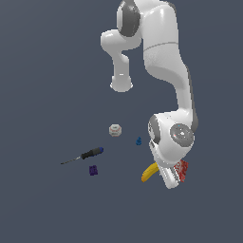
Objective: Pick up a designated object from a clutter of objects.
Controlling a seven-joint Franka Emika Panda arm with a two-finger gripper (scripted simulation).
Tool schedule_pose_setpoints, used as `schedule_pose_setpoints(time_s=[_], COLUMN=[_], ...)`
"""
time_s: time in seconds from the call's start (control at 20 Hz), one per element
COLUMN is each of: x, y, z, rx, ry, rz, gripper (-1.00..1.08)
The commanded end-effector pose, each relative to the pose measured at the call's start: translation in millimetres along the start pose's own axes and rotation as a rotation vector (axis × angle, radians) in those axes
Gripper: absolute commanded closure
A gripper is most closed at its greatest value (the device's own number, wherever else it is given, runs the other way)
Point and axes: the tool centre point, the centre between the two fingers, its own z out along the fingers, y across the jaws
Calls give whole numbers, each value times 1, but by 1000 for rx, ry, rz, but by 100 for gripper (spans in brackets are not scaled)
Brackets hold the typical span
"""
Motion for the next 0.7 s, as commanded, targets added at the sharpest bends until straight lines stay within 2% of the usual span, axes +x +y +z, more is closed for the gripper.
schedule_pose_setpoints(time_s=[0.0, 0.65], x=[0, 0], y=[-1, 2], z=[0, -4], rx=[2, 1], ry=[0, 1], rz=[0, 0], gripper=[108, 108])
